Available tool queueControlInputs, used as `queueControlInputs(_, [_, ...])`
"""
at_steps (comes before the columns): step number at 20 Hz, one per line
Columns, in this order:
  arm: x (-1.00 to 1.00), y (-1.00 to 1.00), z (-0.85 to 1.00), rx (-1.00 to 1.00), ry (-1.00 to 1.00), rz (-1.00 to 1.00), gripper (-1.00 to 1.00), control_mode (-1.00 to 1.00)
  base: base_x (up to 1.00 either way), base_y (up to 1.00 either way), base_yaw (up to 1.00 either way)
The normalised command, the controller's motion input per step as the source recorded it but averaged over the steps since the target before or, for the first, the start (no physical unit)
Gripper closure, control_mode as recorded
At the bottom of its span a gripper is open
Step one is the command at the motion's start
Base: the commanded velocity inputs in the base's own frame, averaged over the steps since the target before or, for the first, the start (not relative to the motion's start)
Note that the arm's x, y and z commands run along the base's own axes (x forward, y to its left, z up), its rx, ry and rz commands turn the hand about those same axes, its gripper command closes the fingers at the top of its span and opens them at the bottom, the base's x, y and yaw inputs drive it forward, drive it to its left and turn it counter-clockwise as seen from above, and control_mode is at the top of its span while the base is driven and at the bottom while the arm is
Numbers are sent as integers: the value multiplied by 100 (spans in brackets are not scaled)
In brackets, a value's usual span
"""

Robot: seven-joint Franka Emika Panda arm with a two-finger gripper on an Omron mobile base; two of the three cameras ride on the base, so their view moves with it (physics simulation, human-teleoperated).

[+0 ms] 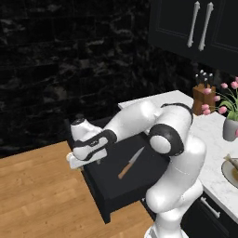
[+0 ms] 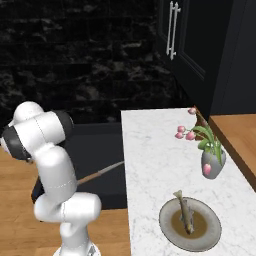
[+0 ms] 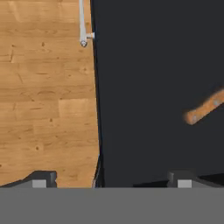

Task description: Pick up the knife from the drawer and place it on the cutting board. Then place the meat from the plate to the cutting board.

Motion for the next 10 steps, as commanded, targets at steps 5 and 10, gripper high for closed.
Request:
queueControlInputs(5, [-2, -81, 100, 23, -13, -43, -100, -100, 0, 0, 0])
queueControlInputs(10, [25, -100, 45, 10, 10, -62, -100, -100, 0, 0, 0])
